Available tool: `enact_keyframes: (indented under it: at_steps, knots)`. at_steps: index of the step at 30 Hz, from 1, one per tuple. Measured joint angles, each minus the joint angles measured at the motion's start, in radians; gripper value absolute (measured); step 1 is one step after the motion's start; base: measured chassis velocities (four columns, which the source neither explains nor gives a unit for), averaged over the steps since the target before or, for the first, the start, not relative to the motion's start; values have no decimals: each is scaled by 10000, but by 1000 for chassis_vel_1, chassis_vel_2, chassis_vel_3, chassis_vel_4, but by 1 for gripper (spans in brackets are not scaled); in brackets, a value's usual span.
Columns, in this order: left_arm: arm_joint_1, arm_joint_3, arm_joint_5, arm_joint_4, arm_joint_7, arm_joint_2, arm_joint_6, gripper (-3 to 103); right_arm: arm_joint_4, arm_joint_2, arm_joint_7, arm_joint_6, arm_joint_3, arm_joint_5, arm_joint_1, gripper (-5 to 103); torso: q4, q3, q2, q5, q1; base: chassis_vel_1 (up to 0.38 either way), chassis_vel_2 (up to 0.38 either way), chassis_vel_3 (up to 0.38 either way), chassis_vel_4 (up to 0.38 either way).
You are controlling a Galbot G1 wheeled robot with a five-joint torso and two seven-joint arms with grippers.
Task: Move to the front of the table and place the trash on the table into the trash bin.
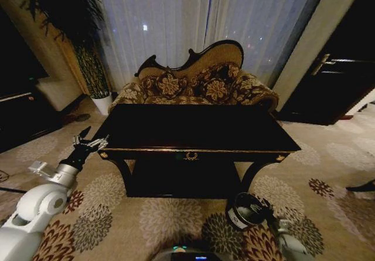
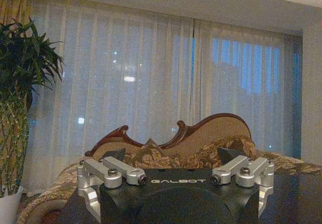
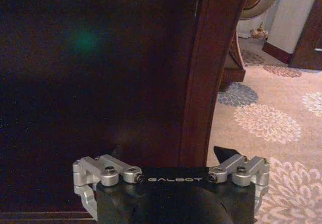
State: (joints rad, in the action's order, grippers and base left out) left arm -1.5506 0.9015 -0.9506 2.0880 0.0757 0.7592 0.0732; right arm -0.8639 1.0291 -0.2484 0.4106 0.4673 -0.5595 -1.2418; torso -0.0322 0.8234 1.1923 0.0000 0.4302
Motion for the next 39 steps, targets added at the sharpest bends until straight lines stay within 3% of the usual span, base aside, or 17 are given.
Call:
enact_keyframes:
  at_steps: [7, 13, 25, 39]
  knots:
    - [0, 0, 0, 0, 0, 0, 0, 100, -820, -28, 49, -30, 405, -189, -689, 100, -1, 0, 0, 2, 0, 0, 0, 0, 0]
    - [0, 0, 0, 0, 1, 0, 0, 100, -2952, 114, -47, -34, 1363, -470, -2170, 100, -1, -2, 0, 1, -1, 0, 0, 0, 0]
    - [0, 0, 0, 0, 0, 0, 0, 100, -6434, 1121, -226, 127, 3943, -1121, -5386, 100, -4, -2, 1, 0, -2, 0, 0, 0, 0]
    - [0, 0, 0, 0, 0, 0, 0, 100, -10351, 1571, 69, -281, 5576, -1967, -6743, 100, -1, 0, 0, -2, -2, 0, 0, 0, 0]
